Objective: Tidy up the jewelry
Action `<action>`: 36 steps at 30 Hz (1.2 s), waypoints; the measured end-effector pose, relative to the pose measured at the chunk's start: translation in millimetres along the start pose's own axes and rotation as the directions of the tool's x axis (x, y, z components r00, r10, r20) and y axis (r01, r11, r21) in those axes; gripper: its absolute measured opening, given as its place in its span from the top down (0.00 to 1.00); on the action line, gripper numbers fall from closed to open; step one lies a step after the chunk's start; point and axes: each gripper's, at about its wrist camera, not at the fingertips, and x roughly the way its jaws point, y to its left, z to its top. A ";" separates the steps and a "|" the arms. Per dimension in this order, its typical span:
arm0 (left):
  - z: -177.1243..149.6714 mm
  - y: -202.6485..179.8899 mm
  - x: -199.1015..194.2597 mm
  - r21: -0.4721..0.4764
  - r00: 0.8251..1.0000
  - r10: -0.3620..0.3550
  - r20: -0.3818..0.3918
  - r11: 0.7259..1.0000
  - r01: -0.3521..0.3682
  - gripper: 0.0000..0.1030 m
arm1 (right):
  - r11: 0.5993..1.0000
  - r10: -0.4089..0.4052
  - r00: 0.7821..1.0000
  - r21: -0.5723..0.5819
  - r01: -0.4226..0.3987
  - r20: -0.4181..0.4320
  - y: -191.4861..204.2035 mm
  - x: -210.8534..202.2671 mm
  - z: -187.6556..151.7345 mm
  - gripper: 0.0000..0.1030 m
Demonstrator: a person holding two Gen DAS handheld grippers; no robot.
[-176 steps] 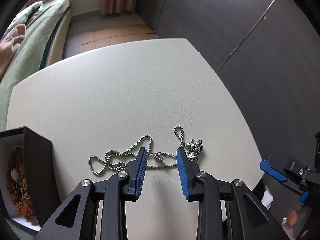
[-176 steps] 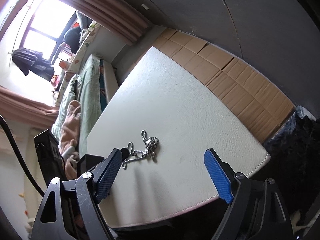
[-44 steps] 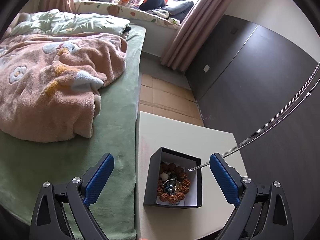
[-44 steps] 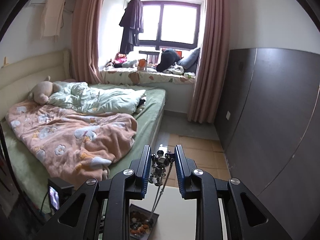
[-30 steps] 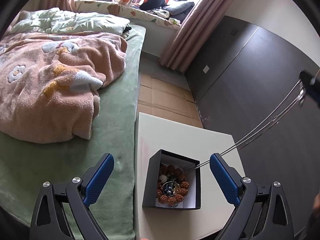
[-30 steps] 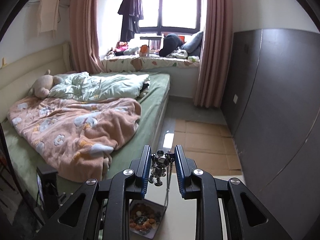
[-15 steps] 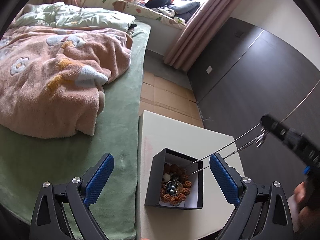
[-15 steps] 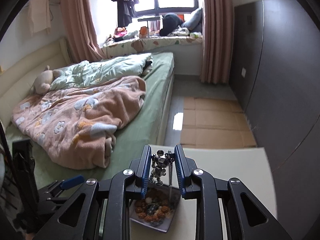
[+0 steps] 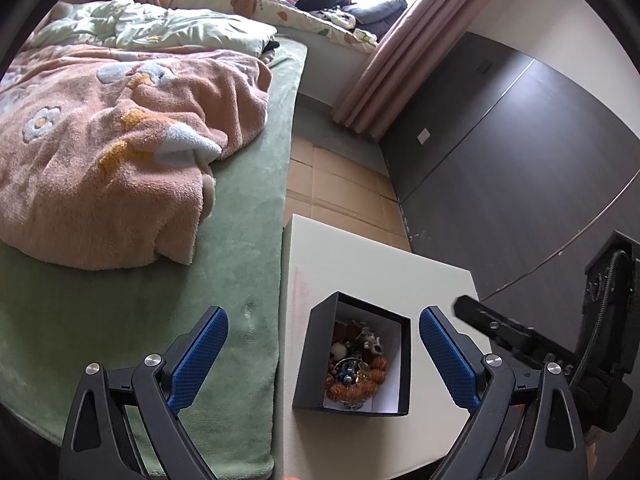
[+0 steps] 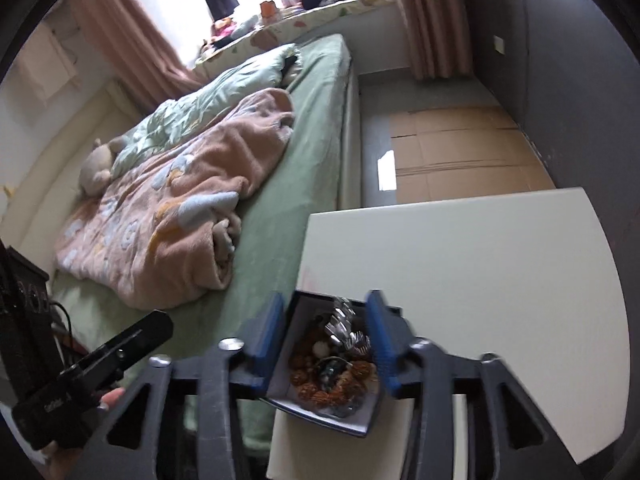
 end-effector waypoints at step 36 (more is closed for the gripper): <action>-78.3 -128.5 -52.1 0.361 0.999 -0.033 0.015 0.932 0.025 0.00 | 0.987 -0.085 0.979 0.148 0.057 0.186 -110.2 -167.1 -110.0 0.00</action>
